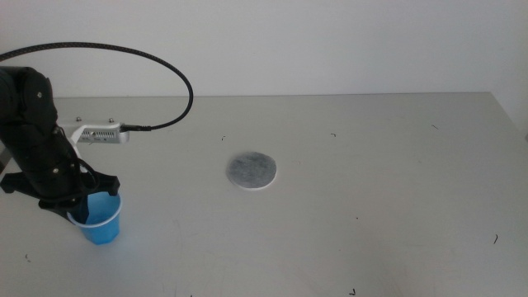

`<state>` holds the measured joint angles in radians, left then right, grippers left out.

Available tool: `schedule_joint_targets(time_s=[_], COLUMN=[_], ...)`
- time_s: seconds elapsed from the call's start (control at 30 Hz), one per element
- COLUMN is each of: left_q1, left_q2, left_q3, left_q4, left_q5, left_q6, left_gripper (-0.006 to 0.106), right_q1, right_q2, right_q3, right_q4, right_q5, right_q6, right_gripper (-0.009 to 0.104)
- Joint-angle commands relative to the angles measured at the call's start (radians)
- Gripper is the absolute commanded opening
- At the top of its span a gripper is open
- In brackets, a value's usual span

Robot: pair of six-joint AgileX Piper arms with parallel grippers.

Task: Place an empty cup on a cup mat.

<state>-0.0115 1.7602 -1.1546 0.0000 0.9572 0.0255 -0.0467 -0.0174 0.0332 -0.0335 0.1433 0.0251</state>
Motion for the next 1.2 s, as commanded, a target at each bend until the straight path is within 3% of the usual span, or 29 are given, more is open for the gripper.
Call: schedule_joint_targets(time_s=[0.0,0.23,0.5,0.87,1.17], left_q1=[-0.001,-0.029,-0.178,-0.363,-0.418], left_q2=[-0.076,-0.091,-0.026,0.255,0.457], left_q3=[-0.032,-0.169,-0.365,-0.767,-1.041], left_q4=[-0.042,-0.134,-0.062,-0.065,-0.068], left_q5=[0.008,0.107,0.159,0.264,0.329], left_q6=[-0.008,-0.031,-0.168,-0.209,-0.252], left_gripper=[0.0,0.0,0.0,0.0,0.0], right_q1=[0.002,0.002,0.002,0.002,0.002], right_q2=[-0.019,-0.019,-0.019,-0.019,-0.019], right_q3=[-0.012,-0.012,-0.012,-0.012,-0.012], right_q4=[-0.009,-0.009,-0.009,-0.009,-0.009], right_q5=[-0.077,-0.077,-0.077,-0.077,-0.077], right_q6=[-0.008,-0.008,-0.008,-0.008,-0.008], right_gripper=[0.094,0.094,0.094,0.094,0.094])
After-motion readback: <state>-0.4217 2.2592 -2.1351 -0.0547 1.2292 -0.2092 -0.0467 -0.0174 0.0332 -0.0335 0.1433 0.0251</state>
